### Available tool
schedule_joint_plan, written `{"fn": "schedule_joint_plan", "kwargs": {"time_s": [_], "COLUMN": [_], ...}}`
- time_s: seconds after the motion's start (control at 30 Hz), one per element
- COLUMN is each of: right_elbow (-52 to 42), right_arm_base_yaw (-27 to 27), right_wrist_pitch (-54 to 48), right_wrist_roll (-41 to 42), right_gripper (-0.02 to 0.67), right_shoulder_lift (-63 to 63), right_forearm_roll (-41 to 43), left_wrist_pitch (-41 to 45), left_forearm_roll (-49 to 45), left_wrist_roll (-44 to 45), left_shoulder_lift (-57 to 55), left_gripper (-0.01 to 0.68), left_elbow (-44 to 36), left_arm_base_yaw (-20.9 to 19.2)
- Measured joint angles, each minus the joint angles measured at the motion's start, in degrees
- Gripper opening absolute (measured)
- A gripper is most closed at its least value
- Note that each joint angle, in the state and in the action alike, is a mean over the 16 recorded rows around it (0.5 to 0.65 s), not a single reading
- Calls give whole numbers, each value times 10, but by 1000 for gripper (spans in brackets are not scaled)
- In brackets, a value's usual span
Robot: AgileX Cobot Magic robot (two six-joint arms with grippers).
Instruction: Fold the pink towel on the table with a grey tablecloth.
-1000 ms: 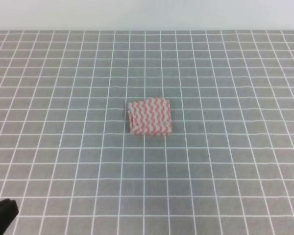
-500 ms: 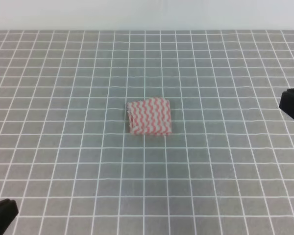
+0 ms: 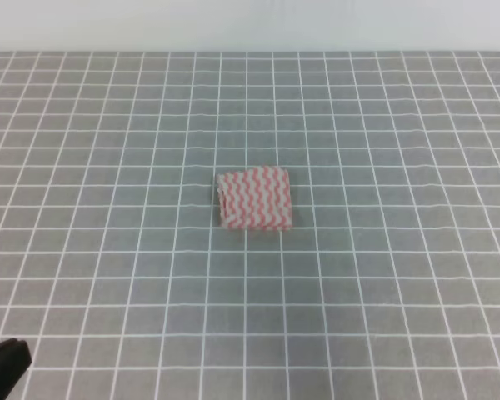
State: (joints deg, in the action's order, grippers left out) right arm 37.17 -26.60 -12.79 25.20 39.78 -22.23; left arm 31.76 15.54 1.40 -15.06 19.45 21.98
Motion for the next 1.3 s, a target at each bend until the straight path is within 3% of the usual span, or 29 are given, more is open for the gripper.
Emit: {"fn": "schedule_joint_plan", "kwargs": {"time_s": [0.2,0.63,1.13,1.3], "right_elbow": [-37,-232,-372,-374], "right_arm_base_yaw": [39,205,232,232], "right_wrist_pitch": [22,36,5,-18], "right_wrist_roll": [6,-7,-294,-312], "right_gripper": [-16,-17,-17,-17], "right_shoulder_lift": [-65,-281,-365,-375], "right_forearm_roll": [42,14,214,228], "left_wrist_pitch": [0,3,1,1], "left_forearm_roll": [0,0,0,0], "left_wrist_roll": [0,-1,0,0], "left_shoulder_lift": [0,2,1,1], "left_gripper": [0,0,0,0], "left_elbow": [0,0,0,0], "left_arm_base_yaw": [0,0,0,0]}}
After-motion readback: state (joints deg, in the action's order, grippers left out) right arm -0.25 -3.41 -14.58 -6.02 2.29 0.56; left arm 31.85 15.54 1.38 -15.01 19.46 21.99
